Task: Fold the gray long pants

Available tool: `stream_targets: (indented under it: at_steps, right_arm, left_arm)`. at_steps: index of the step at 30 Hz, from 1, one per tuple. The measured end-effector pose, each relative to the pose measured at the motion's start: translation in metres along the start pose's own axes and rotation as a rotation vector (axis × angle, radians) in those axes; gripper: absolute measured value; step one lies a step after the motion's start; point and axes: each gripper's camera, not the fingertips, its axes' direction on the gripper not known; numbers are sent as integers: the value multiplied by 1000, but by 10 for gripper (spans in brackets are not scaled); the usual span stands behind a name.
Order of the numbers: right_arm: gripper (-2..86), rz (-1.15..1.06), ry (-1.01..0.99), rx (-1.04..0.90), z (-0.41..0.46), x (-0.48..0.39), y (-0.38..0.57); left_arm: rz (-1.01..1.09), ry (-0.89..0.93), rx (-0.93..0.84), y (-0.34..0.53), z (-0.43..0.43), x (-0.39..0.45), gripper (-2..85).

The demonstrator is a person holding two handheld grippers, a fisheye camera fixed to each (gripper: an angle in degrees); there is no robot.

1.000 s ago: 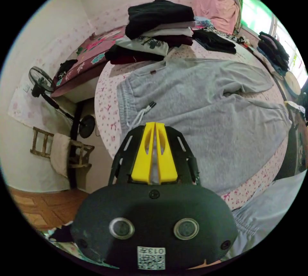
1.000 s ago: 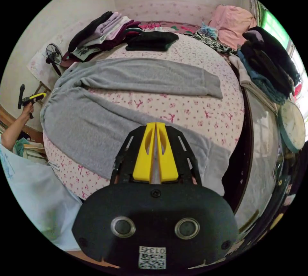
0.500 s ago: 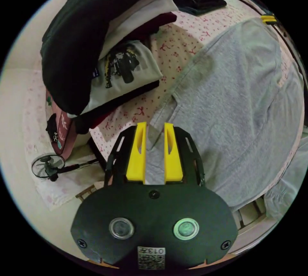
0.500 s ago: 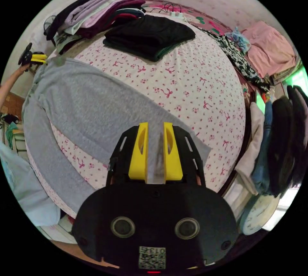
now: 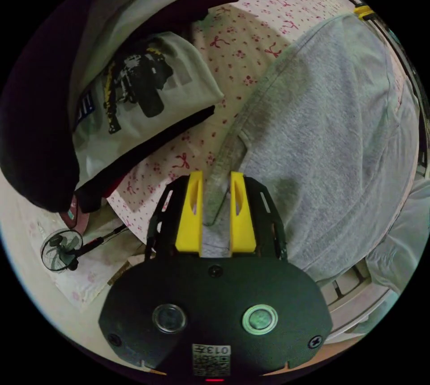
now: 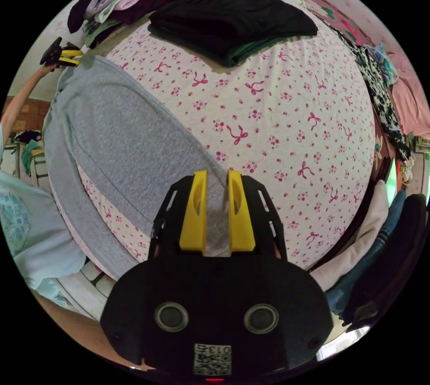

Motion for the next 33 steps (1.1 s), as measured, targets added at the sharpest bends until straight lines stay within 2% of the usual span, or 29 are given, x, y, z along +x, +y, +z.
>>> stream_targets:
  at_steps: [4,10,17,23,25,28,33]
  right_arm:
    - [39,-10,22,-27,1,-18,-4]
    - [23,62,255,-30,0,-69,14]
    - [20,134,417,204,-60,-156,109]
    - [19,282,384,353,-68,-240,236]
    - [20,322,369,368,-57,-266,269]
    - [20,394,371,348,-24,-307,306]
    - [20,404,351,143,62,-339,325]
  left_arm:
    - [19,2,-7,2,-2,14,35]
    - [-58,-126,47,28,-31,41,13]
    - [-187,-205,323,158,-114,100,8]
    - [-274,-199,425,278,-129,188,9]
    - [-307,-160,431,306,-119,215,9]
    - [-322,-157,335,329,-84,261,9]
    - [-340,-97,227,331,-21,300,10]
